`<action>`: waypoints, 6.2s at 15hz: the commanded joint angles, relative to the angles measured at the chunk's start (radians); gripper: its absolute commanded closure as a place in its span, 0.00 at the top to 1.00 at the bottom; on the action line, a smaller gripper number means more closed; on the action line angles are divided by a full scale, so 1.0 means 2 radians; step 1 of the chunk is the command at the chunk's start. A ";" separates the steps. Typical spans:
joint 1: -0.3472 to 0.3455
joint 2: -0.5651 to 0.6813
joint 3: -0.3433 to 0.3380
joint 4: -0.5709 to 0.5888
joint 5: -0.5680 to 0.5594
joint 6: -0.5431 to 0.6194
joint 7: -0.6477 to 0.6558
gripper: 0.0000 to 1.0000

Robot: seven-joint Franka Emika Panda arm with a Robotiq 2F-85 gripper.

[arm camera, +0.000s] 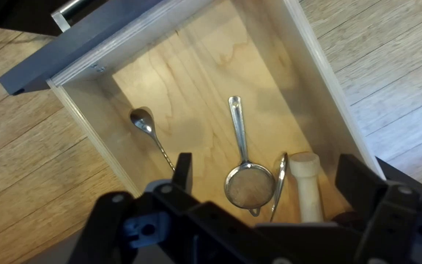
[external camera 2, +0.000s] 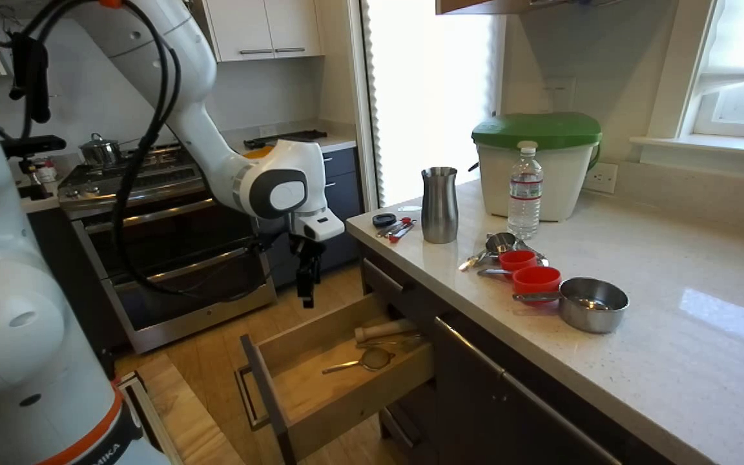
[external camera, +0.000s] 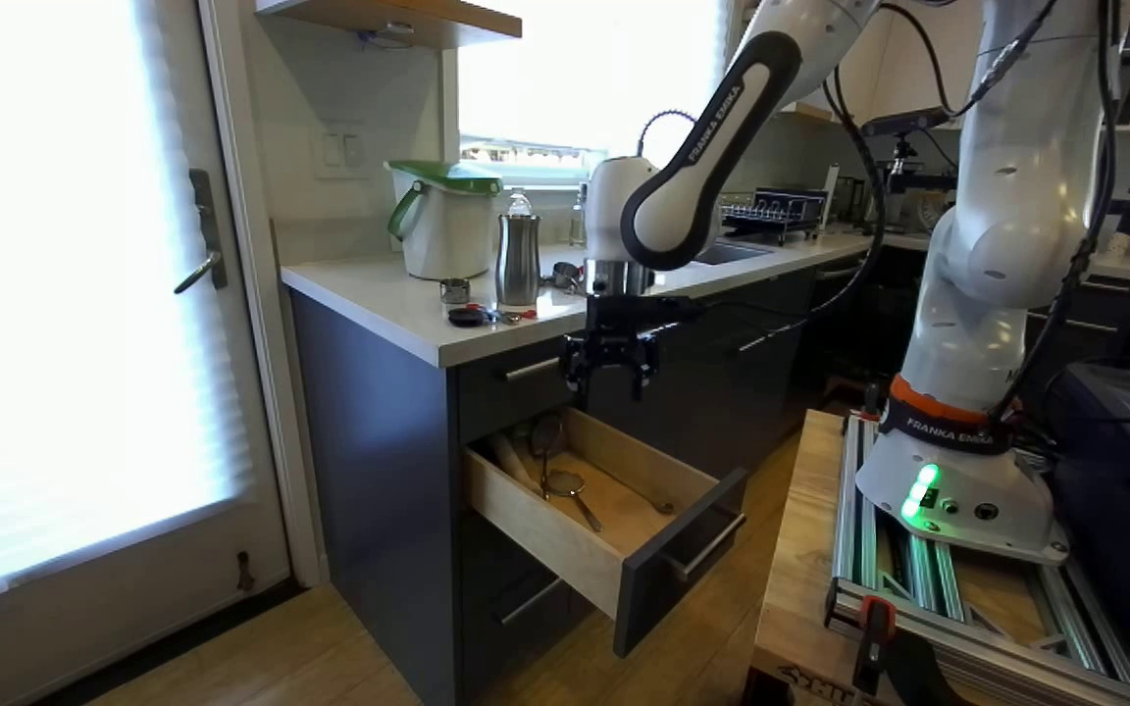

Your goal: Remove the tea strainer from the drawer and put it on the counter top

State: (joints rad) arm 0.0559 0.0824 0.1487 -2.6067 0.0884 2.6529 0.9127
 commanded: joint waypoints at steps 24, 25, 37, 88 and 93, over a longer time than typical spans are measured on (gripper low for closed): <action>0.093 0.341 -0.092 0.120 0.050 0.268 -0.052 1.00; 0.086 0.344 -0.087 0.121 0.054 0.273 -0.063 0.91; 0.054 0.364 -0.064 0.141 0.088 0.273 -0.153 0.04; 0.056 0.366 -0.068 0.146 0.115 0.255 -0.226 0.17; 0.062 0.366 -0.076 0.147 0.115 0.253 -0.226 0.03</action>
State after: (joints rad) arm 0.1530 0.7935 0.0106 -2.3298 0.2946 3.1801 0.4812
